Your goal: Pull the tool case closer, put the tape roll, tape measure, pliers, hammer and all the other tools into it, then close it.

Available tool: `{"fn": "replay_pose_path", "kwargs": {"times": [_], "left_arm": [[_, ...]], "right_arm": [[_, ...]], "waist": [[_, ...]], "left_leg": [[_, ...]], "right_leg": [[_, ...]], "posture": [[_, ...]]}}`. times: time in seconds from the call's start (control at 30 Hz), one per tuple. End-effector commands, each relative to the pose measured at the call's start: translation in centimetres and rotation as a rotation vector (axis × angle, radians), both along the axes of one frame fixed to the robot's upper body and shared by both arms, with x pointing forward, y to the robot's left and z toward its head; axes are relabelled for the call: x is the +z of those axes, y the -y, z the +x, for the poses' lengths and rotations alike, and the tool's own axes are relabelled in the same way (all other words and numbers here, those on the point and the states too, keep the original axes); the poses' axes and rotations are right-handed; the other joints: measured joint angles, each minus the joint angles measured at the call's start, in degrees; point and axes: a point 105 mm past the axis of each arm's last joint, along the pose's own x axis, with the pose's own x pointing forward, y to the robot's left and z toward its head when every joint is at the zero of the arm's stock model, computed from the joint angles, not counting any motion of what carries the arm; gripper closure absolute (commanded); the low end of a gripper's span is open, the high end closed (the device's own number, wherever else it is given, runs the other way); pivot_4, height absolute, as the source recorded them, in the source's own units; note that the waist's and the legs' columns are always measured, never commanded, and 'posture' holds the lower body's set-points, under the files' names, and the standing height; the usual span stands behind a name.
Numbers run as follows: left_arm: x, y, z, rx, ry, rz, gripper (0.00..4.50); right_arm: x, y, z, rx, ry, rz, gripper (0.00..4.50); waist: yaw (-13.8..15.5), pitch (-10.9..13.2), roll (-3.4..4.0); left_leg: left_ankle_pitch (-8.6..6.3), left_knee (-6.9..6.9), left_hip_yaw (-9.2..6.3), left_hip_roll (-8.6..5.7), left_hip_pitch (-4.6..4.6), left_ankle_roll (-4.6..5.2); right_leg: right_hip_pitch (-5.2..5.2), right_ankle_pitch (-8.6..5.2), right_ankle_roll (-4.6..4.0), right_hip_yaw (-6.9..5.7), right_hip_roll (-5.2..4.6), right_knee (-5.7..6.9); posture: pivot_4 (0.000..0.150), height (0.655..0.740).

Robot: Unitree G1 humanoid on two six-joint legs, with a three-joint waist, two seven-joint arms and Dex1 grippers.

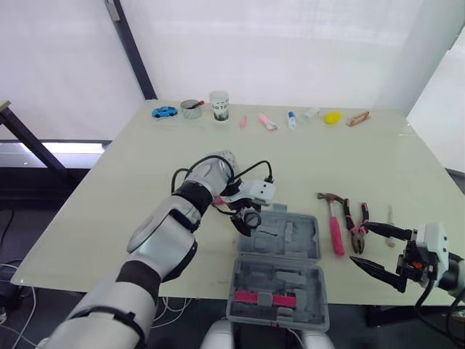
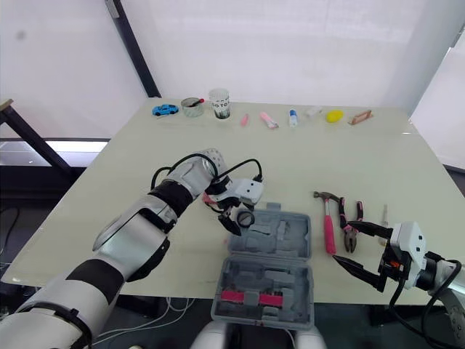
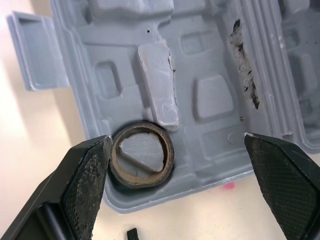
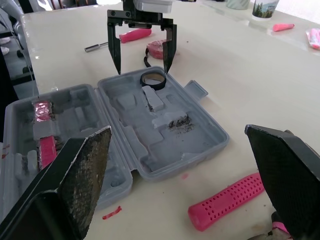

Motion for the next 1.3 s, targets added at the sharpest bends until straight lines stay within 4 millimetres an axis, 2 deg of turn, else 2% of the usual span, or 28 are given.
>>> {"fn": "replay_pose_path", "kwargs": {"times": [0.03, 0.13, 0.27, 0.37, 0.47, 0.53, 0.57, 0.8, 0.9, 0.97, 1.1, 1.3], "left_arm": [[1.4, 0.6, -0.5, -0.033, -0.024, -0.079, 0.03], [1.6, 0.3, -0.8, -0.033, -0.04, -0.204, 0.03], [2.4, 0.0, -1.3, -0.007, -0.075, -0.477, 0.03], [2.2, -1.3, -1.5, 0.071, -0.122, -0.606, 0.03], [0.8, -3.5, -1.6, 0.164, -0.154, -0.674, 0.86], [0.4, -4.0, -1.6, 0.193, -0.167, -0.712, 1.8], [0.3, -4.0, -1.5, 0.209, -0.173, -0.733, 1.8], [-0.2, -3.8, -0.8, 0.266, -0.192, -0.772, 1.8], [-0.3, -3.8, -0.6, 0.29, -0.208, -0.763, 2.66], [-0.3, -3.8, -0.5, 0.297, -0.22, -0.761, 3.6], [-0.1, -3.7, -0.1, 0.31, -0.19, -0.762, 3.6], [-0.5, -2.4, 0.3, 0.297, -0.127, -0.754, 3.6]], "right_arm": [[1.2, 0.0, -0.2, 0.003, 0.063, -0.003, 0.0], [1.3, 0.1, -0.2, -0.002, 0.066, -0.004, 0.0], [1.4, 0.1, -0.3, -0.012, 0.072, -0.005, 0.0], [1.5, 0.1, -0.2, -0.02, 0.08, -0.001, 0.0], [1.4, -0.2, -0.1, -0.022, 0.083, 0.009, 0.0], [1.3, -0.3, 0.1, -0.023, 0.089, 0.014, 0.0], [1.2, -0.4, 0.2, -0.023, 0.091, 0.016, 0.0], [0.8, -0.3, 0.3, -0.032, 0.106, 0.023, 0.0], [0.7, -0.5, 0.3, -0.033, 0.111, 0.025, 0.0], [0.7, -0.5, 0.3, -0.037, 0.115, 0.028, 0.0], [0.5, -0.5, 0.1, -0.045, 0.116, 0.029, 0.0], [0.8, -0.7, 0.3, -0.043, 0.124, 0.03, 0.0]], "waist": [[0.02, 0.0, 0.0], [-0.1, -0.01, 0.01], [-0.19, -0.01, 0.02], [0.0, -0.01, 0.01], [-0.02, -0.02, 0.03], [-0.07, -0.02, 0.03], [-0.02, -0.02, 0.03], [0.18, -0.02, 0.01], [0.03, -0.02, 0.01], [-0.15, -0.02, 0.01], [-0.03, -0.02, 0.01], [-0.01, -0.02, 0.01]], "left_leg": [[0.0, 0.0, 0.0, 0.0, 0.0, 0.0], [0.0, 0.0, 0.0, 0.0, 0.0, 0.0], [0.0, 0.0, 0.0, 0.02, 0.05, 0.0], [0.0, 0.05, 0.01, 0.02, 0.02, 0.0], [0.0, 0.06, 0.02, 0.02, 0.03, 0.0], [0.0, 0.05, 0.02, 0.02, 0.04, 0.0], [0.0, 0.05, 0.0, 0.02, 0.04, 0.0], [0.0, 0.08, -0.03, -0.04, -0.03, 0.0], [0.0, 0.08, -0.06, -0.04, -0.03, 0.0], [0.0, 0.08, -0.08, -0.04, -0.02, 0.0], [0.0, 0.08, -0.11, -0.02, -0.01, 0.0], [0.0, 0.08, -0.08, -0.02, -0.01, 0.0]], "right_leg": [[0.0, 0.0, 0.0, 0.0, 0.0, 0.0], [0.0, 0.0, 0.0, 0.0, 0.0, 0.0], [0.0, 0.0, -0.01, 0.02, 0.01, 0.03], [0.0, 0.01, -0.01, 0.01, 0.0, 0.04], [0.01, 0.01, 0.0, 0.01, 0.0, 0.03], [0.01, 0.01, -0.01, 0.01, 0.01, 0.04], [0.01, 0.01, -0.01, 0.01, 0.01, 0.04], [0.05, 0.02, 0.01, 0.02, 0.01, 0.0], [0.04, 0.02, 0.01, 0.03, 0.04, 0.01], [0.04, 0.02, 0.01, 0.03, 0.07, 0.02], [0.04, 0.02, 0.01, 0.04, 0.11, 0.04], [0.04, 0.02, 0.01, 0.06, 0.1, 0.02]], "posture": [[0.15, 0.74], [0.15, 0.74], [0.15, 0.74], [0.15, 0.74], [0.15, 0.74], [0.15, 0.74], [0.15, 0.74], [0.15, 0.74], [0.15, 0.74], [0.15, 0.74], [0.15, 0.74], [0.15, 0.74]]}}
